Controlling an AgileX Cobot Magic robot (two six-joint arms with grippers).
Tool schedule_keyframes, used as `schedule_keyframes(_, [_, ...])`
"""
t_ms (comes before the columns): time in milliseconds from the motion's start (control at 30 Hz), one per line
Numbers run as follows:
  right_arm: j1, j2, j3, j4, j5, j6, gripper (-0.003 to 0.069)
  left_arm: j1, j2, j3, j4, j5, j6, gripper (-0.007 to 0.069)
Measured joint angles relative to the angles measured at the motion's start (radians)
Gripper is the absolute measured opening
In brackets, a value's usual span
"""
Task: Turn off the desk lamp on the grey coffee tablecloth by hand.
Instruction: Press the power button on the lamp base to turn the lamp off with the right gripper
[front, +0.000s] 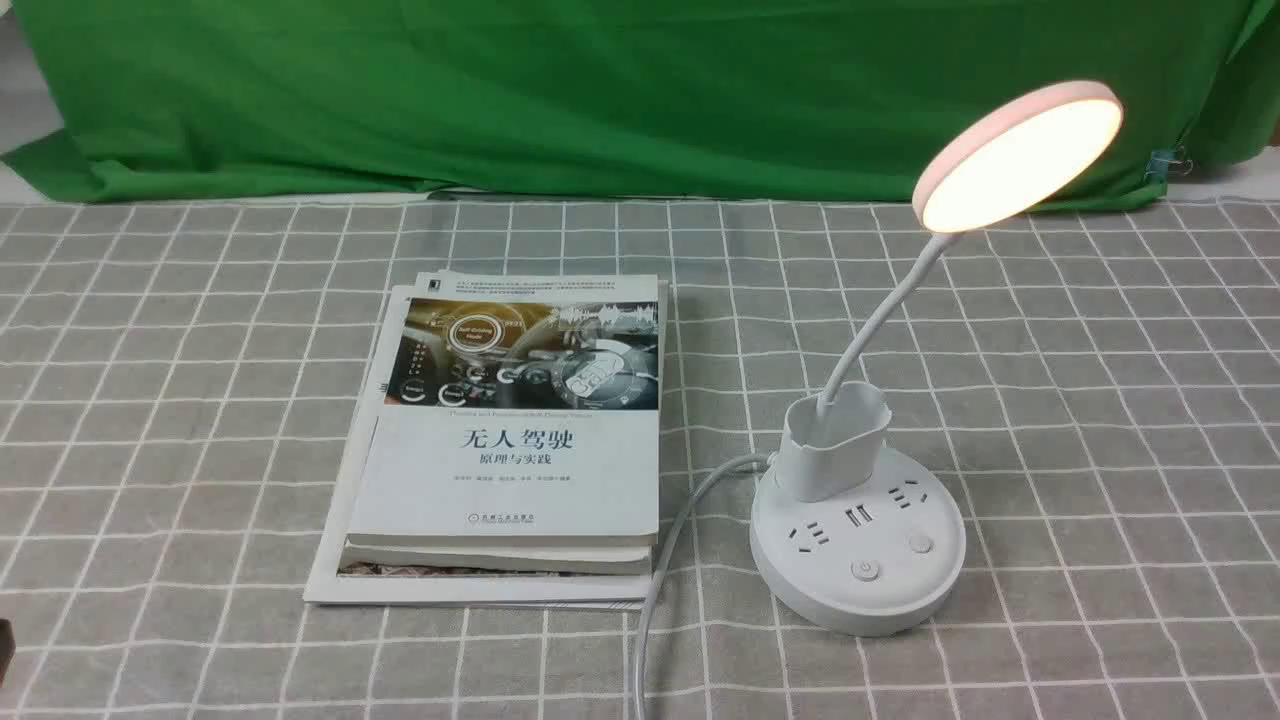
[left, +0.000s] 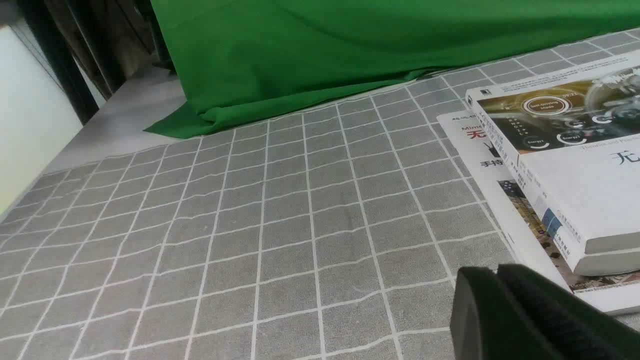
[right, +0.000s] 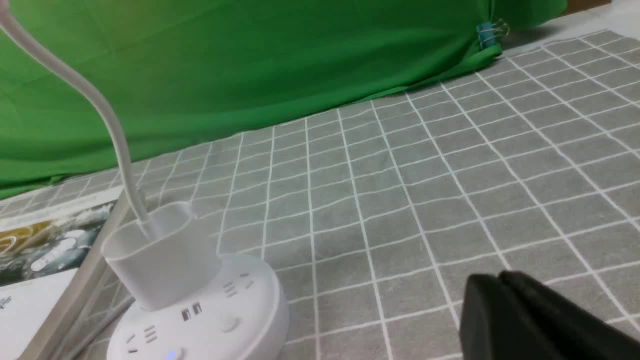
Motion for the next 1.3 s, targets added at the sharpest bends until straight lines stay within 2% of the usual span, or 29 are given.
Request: schedule_keyframes(1300, [0.000,0.000,0.000,0.003,-0.044,0.000,0.0055,0.000,0.000,0.000,0.000,0.000,0.001,0.0019])
